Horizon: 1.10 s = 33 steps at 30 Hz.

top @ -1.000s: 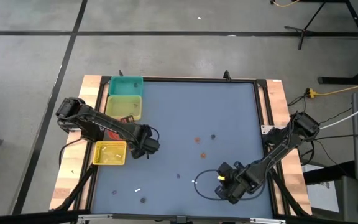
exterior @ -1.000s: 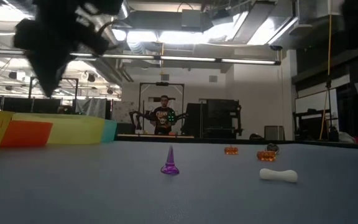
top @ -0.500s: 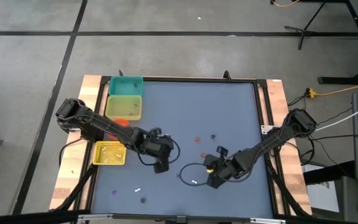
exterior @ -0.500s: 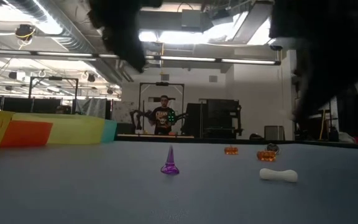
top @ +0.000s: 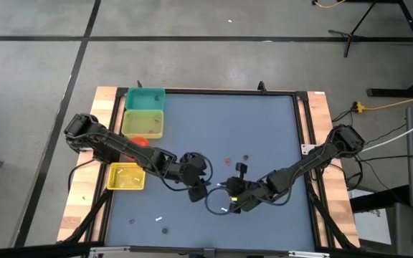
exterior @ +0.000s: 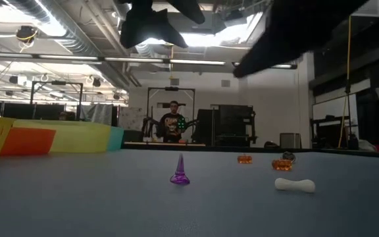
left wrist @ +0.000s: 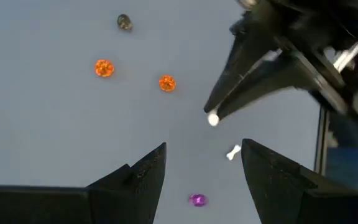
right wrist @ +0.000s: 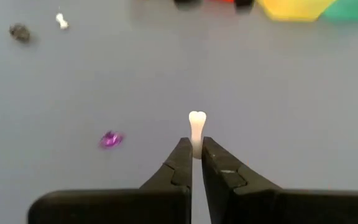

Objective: Sort Halloween decoration
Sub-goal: Put the right white bone toy into the yellow basket

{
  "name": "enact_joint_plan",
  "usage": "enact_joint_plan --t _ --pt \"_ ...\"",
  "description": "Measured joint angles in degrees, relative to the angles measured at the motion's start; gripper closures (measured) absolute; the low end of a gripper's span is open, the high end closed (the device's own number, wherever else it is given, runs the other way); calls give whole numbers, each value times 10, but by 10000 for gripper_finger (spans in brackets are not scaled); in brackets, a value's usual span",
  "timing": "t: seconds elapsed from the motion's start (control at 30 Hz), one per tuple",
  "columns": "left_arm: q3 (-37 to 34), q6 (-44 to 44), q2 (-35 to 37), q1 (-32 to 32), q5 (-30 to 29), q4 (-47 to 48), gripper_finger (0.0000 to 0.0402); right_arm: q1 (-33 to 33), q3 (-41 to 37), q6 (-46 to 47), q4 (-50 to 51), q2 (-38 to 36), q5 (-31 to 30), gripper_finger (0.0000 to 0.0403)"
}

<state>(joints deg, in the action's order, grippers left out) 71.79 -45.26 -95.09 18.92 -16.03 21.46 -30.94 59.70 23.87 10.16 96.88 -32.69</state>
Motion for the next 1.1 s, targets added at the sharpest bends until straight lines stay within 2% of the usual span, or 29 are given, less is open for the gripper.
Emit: enact_joint_plan --t 0.23,0.53,0.77,1.1 --pt "0 -71 0 0 -10 -3 209 0 0 -71 -60 0 -40 388" --pt "0 -88 0 0 -15 -24 209 4 0 -137 -118 0 -60 388" --pt "0 -88 0 0 -15 -31 209 26 0 -139 -130 -1 -51 388" --pt "0 -88 -1 0 -15 -32 209 25 0 -138 -136 -1 -51 388"
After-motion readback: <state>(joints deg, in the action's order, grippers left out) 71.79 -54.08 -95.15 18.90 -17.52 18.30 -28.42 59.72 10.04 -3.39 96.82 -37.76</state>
